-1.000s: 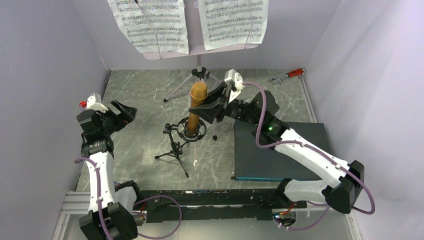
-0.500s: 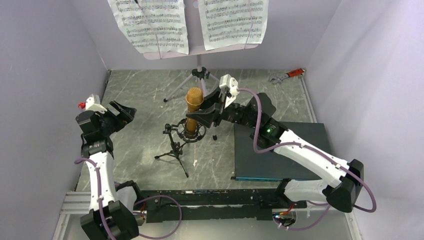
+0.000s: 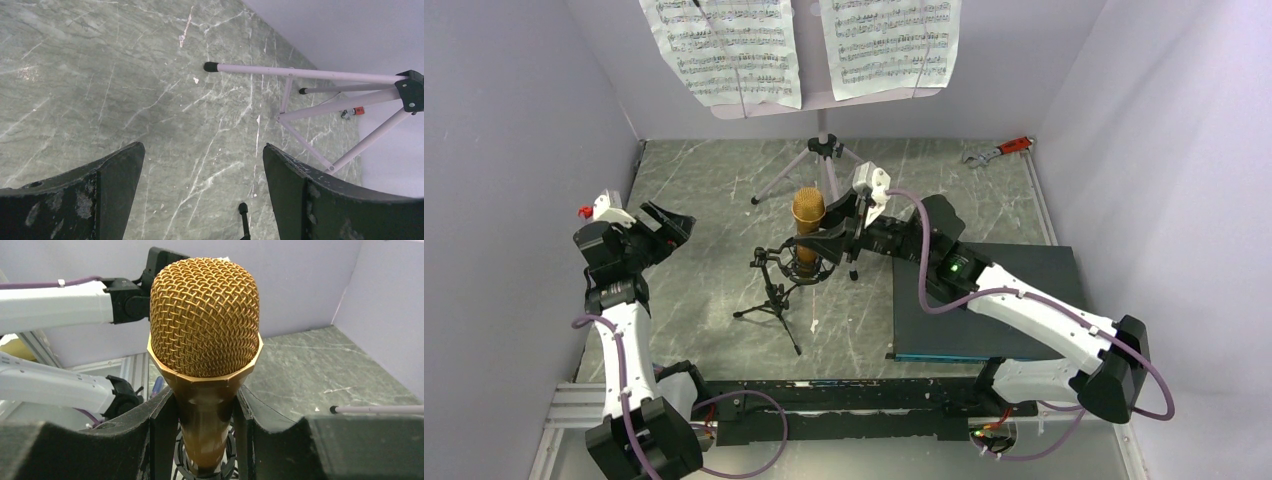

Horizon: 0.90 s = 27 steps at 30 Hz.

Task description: Set up the instrument practice props

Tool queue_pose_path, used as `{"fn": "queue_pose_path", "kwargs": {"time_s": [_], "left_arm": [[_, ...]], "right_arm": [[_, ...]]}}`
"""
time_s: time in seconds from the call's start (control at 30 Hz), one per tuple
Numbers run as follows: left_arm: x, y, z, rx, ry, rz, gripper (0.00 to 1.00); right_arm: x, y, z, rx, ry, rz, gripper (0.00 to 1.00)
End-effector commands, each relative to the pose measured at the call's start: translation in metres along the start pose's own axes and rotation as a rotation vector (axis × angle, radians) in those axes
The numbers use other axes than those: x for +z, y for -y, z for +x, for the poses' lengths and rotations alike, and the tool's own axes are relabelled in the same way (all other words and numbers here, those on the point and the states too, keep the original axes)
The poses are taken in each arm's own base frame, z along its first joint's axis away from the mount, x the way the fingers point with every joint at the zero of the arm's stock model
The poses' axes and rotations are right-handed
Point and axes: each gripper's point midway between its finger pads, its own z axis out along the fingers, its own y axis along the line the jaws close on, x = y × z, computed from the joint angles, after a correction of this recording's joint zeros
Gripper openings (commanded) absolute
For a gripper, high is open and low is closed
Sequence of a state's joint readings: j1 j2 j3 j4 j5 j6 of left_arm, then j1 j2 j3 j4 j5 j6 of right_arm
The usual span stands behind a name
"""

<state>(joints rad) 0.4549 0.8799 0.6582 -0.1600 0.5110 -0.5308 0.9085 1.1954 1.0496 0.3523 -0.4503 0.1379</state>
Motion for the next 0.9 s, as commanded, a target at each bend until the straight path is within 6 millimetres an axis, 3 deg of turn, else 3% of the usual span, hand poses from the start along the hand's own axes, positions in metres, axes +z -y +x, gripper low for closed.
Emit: {"fn": "queue_pose_path", "kwargs": {"time_s": [0.0, 0.23, 0.6, 0.87], "left_arm": [[-0.001, 0.009, -0.009, 0.017, 0.033, 0.042, 0.94], [0.000, 0.008, -0.009, 0.012, 0.031, 0.041, 0.94], [-0.001, 0.008, -0.010, 0.012, 0.034, 0.044, 0.94], [-0.001, 0.008, -0.010, 0.010, 0.034, 0.045, 0.94]], "right_arm": [[0.002, -0.003, -0.008, -0.039, 0.056, -0.002, 0.00], [0.002, -0.003, 0.007, -0.020, 0.028, 0.005, 0.08], [0.002, -0.004, 0.006, 0.001, 0.030, 0.009, 0.50], [0.000, -0.005, 0.005, 0.010, 0.032, 0.008, 0.57]]}}
